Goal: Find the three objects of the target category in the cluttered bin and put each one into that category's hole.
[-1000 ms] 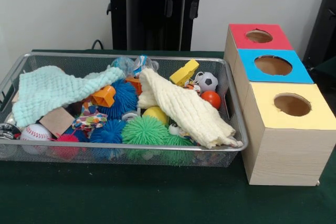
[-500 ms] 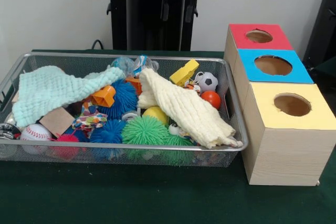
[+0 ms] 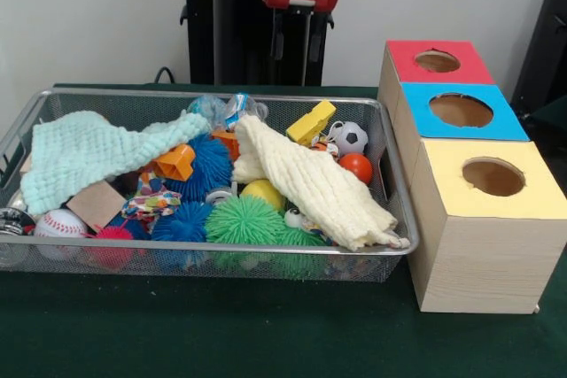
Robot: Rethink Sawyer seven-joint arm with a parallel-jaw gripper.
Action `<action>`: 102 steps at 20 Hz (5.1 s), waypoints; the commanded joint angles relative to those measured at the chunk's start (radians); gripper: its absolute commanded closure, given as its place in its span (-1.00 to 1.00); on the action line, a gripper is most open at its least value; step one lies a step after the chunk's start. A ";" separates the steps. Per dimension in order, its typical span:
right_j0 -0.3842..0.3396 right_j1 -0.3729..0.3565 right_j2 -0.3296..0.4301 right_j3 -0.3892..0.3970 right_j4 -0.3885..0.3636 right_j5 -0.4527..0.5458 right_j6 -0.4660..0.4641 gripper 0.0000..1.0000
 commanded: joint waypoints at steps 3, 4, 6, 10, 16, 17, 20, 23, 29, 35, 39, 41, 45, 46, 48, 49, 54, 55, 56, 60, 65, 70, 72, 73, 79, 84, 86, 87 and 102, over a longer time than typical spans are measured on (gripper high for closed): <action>-0.082 0.089 0.040 0.014 -0.089 -0.041 0.137 -1.00; -0.097 0.079 0.049 0.015 -0.099 -0.030 0.131 -1.00; -0.129 0.064 0.066 0.015 -0.117 -0.011 0.122 -1.00; -0.179 0.047 0.097 0.009 -0.146 0.016 0.109 -1.00; -0.216 0.011 0.136 0.021 -0.153 0.055 0.105 -1.00; -0.216 0.010 0.134 0.020 -0.150 0.056 0.107 -1.00; -0.211 0.027 0.115 0.025 -0.122 0.021 0.148 -1.00; -0.177 0.044 0.067 0.018 -0.071 0.007 0.185 -1.00; -0.165 0.072 0.036 0.032 0.000 -0.043 0.255 -1.00; -0.212 0.076 0.050 0.036 0.018 -0.049 0.251 -1.00; -0.252 0.073 0.057 0.030 0.011 -0.035 0.234 -1.00; -0.267 0.067 0.057 0.028 0.016 -0.024 0.233 -1.00; -0.290 0.055 0.063 0.024 0.030 -0.005 0.232 -1.00; -0.297 0.059 0.064 0.022 0.025 -0.010 0.229 -1.00; -0.301 0.065 0.059 0.020 0.022 -0.018 0.224 -1.00; -0.303 0.067 0.058 0.017 0.021 -0.019 0.221 -1.00; -0.271 0.086 0.022 0.008 0.044 -0.044 0.231 -1.00; -0.260 0.100 0.014 0.003 0.051 -0.054 0.234 -1.00; -0.257 0.107 0.012 0.002 0.054 -0.061 0.236 -1.00; -0.240 0.147 0.003 -0.008 0.067 -0.102 0.244 -1.00; -0.214 0.204 -0.010 -0.029 0.083 -0.148 0.248 -1.00; -0.221 0.236 0.002 -0.043 0.088 -0.159 0.242 -1.00; -0.236 0.244 0.015 -0.046 0.085 -0.159 0.238 -1.00; -0.241 0.246 0.019 -0.049 0.084 -0.153 0.234 -1.00; -0.263 0.268 0.035 -0.057 0.069 -0.165 0.225 -1.00; -0.287 0.274 0.059 -0.058 0.058 -0.159 0.220 -1.00; -0.294 0.279 0.062 -0.063 0.055 -0.158 0.215 -1.00; -0.301 0.283 0.066 -0.065 0.050 -0.162 0.213 -1.00; -0.276 0.304 0.051 -0.079 0.072 -0.169 0.208 -1.00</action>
